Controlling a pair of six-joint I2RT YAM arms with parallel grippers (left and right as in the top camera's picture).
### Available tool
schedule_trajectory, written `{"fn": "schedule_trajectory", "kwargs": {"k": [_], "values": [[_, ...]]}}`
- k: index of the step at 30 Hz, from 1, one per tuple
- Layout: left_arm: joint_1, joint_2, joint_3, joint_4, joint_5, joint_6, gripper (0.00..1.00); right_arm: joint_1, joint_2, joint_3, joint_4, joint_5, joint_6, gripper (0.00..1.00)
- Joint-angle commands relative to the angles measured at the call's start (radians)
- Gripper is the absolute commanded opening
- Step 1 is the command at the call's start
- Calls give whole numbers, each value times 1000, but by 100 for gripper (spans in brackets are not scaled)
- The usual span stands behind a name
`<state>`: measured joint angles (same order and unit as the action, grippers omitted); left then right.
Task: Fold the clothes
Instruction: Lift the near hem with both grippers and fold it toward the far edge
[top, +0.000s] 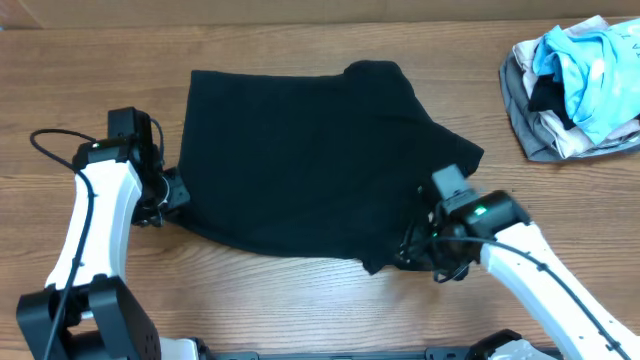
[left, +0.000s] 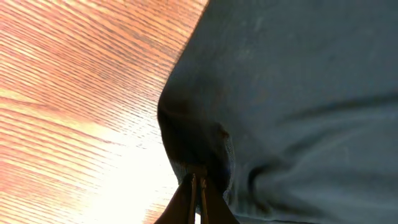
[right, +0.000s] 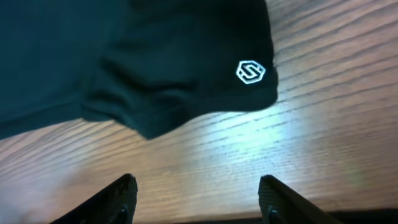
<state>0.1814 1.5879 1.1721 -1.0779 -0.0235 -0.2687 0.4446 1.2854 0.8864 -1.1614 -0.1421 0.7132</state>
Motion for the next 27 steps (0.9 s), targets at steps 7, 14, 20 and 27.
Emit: {"fn": "schedule_trajectory", "kwargs": {"k": [7,14,20,27], "values": [[4,-33,22,22,-6,21,4,97,96,-173,235,108,208,61],[3,-33,22,29,-7,21,4,97,207,-176,325,97,208,62],[4,-33,22,48,-10,21,4,97,263,-181,348,109,208,62],[3,-32,22,66,-11,22,4,97,314,-197,393,123,209,53]]}}
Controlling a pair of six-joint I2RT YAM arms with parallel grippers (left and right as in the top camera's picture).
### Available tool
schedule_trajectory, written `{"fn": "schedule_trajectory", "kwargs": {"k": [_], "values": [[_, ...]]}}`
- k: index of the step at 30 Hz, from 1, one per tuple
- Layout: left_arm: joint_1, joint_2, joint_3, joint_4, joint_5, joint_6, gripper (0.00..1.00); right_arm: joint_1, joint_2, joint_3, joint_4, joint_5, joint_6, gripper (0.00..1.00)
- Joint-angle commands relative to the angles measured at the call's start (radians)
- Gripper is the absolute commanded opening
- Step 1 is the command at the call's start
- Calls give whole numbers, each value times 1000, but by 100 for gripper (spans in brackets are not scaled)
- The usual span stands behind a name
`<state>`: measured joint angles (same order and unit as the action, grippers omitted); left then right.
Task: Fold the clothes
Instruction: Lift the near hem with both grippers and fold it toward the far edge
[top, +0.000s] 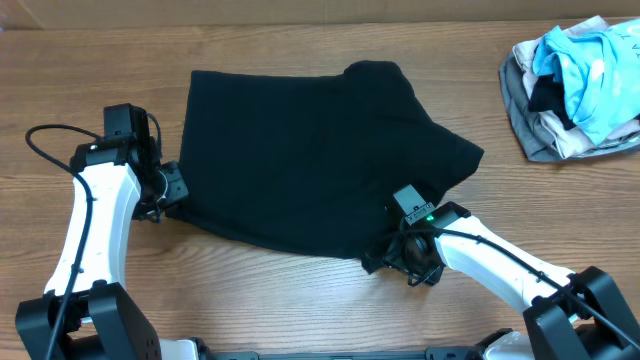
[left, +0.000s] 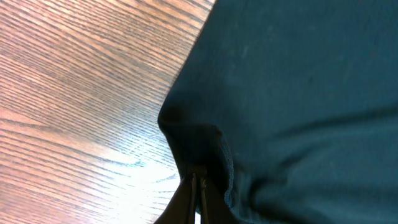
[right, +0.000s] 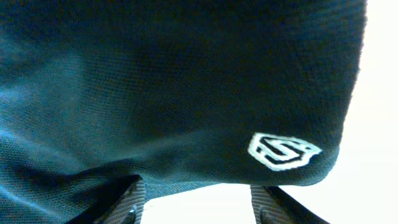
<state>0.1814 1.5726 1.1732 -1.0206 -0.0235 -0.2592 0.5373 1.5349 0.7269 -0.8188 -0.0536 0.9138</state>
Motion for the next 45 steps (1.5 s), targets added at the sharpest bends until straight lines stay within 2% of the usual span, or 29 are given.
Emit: {"fn": "schedule_trajectory", "kwargs": {"k": [1,7,8,9,17,29,34,40,45], "values": [[3,-17,21,12,-10,12,4,4,65,-40,60,39,8,51],[3,-17,21,21,-10,12,4,4,64,-40,70,61,26,32],[3,-17,21,23,-10,12,4,4,64,-40,69,61,26,25],[3,-17,21,23,-10,12,4,3,64,-40,66,61,26,4],[3,-26,40,-33,-2,11,4,-34,17,33,-106,60,8,4],[3,-165,119,-147,-3,13,4,-35,-296,174,-411,31,-78,4],[3,-193,118,-210,-3,13,4,-35,-349,232,-504,-13,-154,4],[3,-192,98,-198,-17,12,4,-36,-316,320,-391,-5,-270,4],[3,-192,42,-104,-37,12,4,-65,-188,351,-224,10,-348,4]]}}
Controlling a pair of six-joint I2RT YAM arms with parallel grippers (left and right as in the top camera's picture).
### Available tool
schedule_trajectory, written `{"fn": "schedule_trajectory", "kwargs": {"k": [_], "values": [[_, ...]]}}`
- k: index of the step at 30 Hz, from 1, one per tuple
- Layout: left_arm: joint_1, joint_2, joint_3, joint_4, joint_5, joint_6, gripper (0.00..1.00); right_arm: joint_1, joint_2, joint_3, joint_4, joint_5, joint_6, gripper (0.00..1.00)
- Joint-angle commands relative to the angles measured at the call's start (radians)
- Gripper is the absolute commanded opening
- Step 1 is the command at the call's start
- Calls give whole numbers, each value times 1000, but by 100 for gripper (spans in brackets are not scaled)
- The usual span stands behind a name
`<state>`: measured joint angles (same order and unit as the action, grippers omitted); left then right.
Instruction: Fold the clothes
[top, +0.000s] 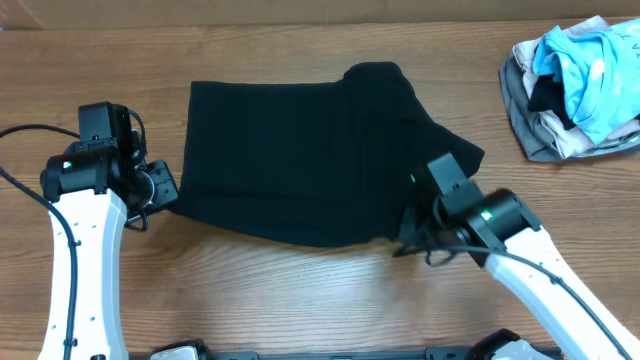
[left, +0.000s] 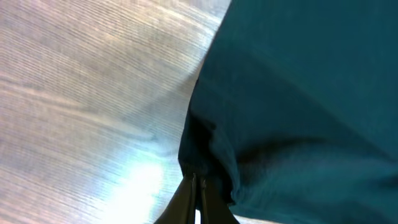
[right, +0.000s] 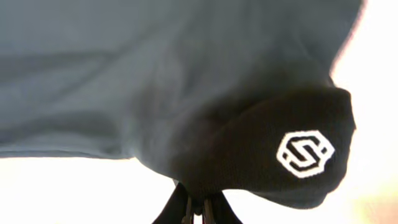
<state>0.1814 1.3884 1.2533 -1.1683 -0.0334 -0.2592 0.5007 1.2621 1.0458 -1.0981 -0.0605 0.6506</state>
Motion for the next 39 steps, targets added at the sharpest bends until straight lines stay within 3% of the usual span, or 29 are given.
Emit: {"fn": "schedule_trajectory", "kwargs": {"k": [1,7,13,17,25,29,39], "values": [[3,-6,-55,76,-27,11,4,-42,118,35,81,18,-97,4],[3,25,-121,277,-39,6,4,-136,268,41,224,41,-137,4],[3,88,-120,388,-55,-23,4,-224,279,75,273,41,-191,4],[3,81,-105,346,-51,-33,4,-258,274,165,161,41,-211,4],[3,29,45,76,-44,-24,4,-265,241,378,-106,41,-257,4],[2,30,48,12,-44,-24,4,-265,240,404,-179,41,-263,4],[2,90,-44,151,-44,-7,4,-265,290,393,-67,36,-304,4]]}}
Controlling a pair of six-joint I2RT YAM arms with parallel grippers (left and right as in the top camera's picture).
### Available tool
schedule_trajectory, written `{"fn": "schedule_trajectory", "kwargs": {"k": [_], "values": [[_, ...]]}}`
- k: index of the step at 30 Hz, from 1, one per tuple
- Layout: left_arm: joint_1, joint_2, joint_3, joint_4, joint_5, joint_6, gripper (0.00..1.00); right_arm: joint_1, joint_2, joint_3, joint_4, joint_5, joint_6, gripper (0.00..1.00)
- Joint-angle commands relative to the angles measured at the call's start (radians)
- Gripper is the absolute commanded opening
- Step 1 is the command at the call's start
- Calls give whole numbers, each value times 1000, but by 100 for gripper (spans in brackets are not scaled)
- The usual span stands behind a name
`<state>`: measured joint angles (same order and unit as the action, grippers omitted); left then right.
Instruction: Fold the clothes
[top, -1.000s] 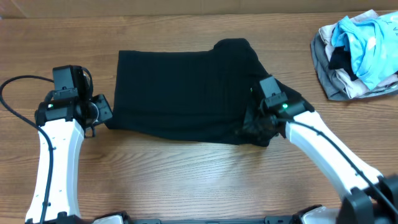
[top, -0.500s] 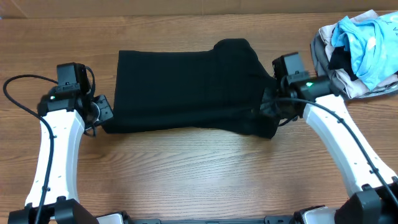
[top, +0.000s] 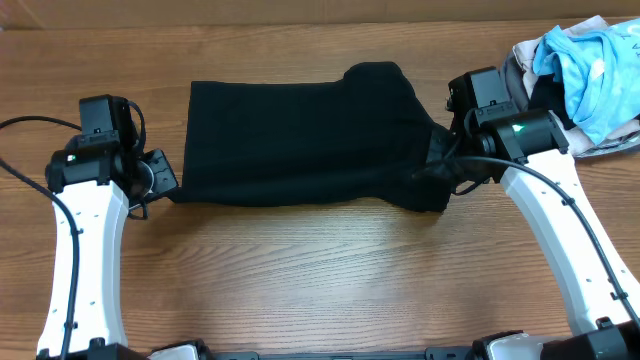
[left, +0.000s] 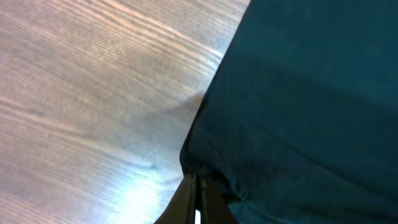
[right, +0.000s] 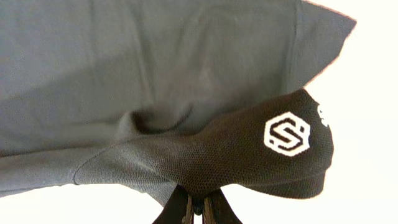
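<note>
A black garment (top: 300, 140) lies spread across the middle of the wooden table (top: 320, 280). My left gripper (top: 165, 190) is shut on its near left corner (left: 205, 168), low by the table. My right gripper (top: 440, 170) is shut on the garment's right corner, which carries a white hexagon logo (right: 286, 134), and holds that corner lifted, so the cloth hangs in a fold beneath it (right: 186, 149).
A heap of other clothes (top: 570, 80), grey, light blue and black, sits at the table's far right, just behind my right arm (top: 545, 210). Bare wood runs along the near half of the table.
My right gripper has carried its logo corner up and toward the far right, next to the clothes heap. The garment's near edge now lies straighter. My left gripper has hardly moved.
My left gripper was shut on the near left corner throughout. My right gripper stood open beside the logo corner, then closed around it, then was shut on it and lifted. The corner now hangs raised at the garment's right side.
</note>
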<state>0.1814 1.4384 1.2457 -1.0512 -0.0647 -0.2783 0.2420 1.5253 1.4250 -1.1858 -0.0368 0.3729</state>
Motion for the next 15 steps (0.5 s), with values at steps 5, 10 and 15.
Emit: {"fn": "schedule_trajectory", "kwargs": {"k": [5,10,15], "values": [[2,151,-48,122,-5,12,4,-6,118,14,56,11,-27,4],[2,290,-48,253,6,12,4,-6,251,14,128,10,-30,4],[1,379,-48,389,25,9,13,-6,335,14,225,11,-30,4]]}}
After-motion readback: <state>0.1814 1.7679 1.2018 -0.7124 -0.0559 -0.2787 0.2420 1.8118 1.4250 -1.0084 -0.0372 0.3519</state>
